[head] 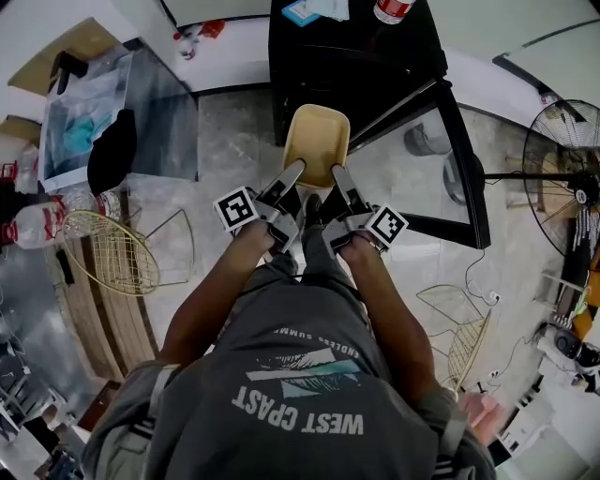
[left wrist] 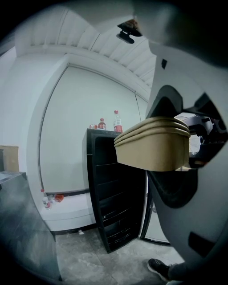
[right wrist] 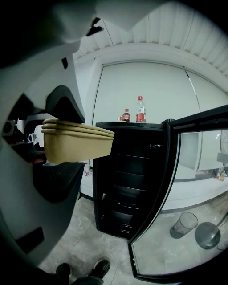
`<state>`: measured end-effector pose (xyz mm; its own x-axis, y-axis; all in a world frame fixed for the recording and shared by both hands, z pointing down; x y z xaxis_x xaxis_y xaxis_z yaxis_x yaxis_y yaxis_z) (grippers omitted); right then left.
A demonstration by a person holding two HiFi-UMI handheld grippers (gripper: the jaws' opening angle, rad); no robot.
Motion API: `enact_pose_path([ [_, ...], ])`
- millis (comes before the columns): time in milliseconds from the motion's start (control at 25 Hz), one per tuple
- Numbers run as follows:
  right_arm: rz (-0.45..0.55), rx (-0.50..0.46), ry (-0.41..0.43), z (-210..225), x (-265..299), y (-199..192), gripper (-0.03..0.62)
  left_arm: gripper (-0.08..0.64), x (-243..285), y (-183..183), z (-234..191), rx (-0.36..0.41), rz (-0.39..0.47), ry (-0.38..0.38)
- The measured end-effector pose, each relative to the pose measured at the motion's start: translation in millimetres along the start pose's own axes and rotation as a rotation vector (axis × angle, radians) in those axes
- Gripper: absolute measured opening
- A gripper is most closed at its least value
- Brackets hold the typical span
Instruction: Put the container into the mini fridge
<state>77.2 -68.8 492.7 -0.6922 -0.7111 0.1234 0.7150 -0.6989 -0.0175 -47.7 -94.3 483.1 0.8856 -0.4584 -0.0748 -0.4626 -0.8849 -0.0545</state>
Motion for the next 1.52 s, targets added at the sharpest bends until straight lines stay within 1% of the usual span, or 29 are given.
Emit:
enact_pose_path([
  [160,-0.003,0.011,0.018,12,10,15,0.284,0.319,12,11,-13,-0.007,0.002,0.006],
  [320,-0.026,0.015,0.006,26,19,29,0.284,0.319,22,19,-28,-0.019,0.002,0.013],
  [680,-0.038,0.047,-0.043,74,46,77,0.284,0.319,54,49,-86,-0.059,0.072,0.046],
  [920,-0.030,0.091,-0.043,110,66,104,0.284,0.319,74,68,-126,-0.080,0.130,0.053],
  [1240,0.040,0.100,-0.074,161,91,130,0.284,0.319,88,93,-182,-0.109,0.244,0.073],
  [1520,0.101,0.141,-0.101,197,107,151,0.284,0.319,96,106,-228,-0.119,0.294,0.153],
])
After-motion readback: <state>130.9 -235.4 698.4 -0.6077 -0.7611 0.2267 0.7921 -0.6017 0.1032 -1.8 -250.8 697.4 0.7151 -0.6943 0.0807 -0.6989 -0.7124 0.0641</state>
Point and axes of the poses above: the fingertips, and each gripper's own axes: x forward along the fingers, z to its right, y out of its top, the point moved 3 cm from there along -x, backward along the fingers, and after that the axes turned 15 degrees about -z, right-handed, at the moved point
